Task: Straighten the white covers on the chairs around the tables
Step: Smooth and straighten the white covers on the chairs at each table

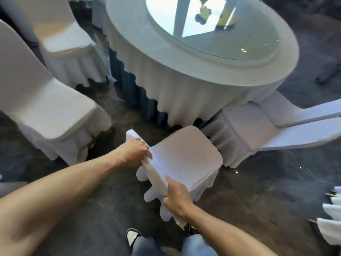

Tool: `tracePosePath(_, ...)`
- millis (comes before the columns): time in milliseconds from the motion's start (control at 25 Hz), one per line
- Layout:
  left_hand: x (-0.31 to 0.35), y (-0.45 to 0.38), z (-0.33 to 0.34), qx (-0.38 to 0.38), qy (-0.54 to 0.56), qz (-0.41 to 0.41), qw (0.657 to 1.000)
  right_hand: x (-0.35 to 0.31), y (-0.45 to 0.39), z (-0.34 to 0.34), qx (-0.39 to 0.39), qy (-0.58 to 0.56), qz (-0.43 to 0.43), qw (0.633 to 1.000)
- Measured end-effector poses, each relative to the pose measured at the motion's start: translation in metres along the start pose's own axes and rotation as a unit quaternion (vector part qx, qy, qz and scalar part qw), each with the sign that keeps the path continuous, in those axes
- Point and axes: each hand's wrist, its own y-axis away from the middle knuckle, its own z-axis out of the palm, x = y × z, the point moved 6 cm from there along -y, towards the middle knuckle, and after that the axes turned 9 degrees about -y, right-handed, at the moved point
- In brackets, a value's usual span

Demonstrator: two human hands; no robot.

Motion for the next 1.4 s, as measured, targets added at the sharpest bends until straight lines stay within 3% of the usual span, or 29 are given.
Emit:
tracePosePath(360, 0.166, -0.155, -0.072, -0.059, -0.056, 0.005, 0.997, 0.188, -0.009, -0.179, 0.009, 0.185, -0.086, 0.979)
tracePosePath(640, 0.258, -0.27, -0.124, -0.047, 0.002, -0.062, 0.997, 0.315, -0.048, -0.288, -0.027, 0.269, -0.09, 0.959)
tracePosePath(880, 0.263, -0.325, -0.151, -0.046, 0.011, -0.104, 0.993, 0.352, -0.082, -0.336, -0.021, 0.285, -0.154, 0.946)
tracePosePath(1040, 0.254, -0.366, -0.167, -0.044, 0.01, -0.09, 0.995, 0.363, -0.115, -0.368, -0.007, 0.287, -0.147, 0.947)
tracePosePath(1400, 0.254, -0.448, -0.15, -0.07, 0.074, -0.101, 0.99, 0.392, -0.158, -0.414, -0.068, 0.319, -0.184, 0.927)
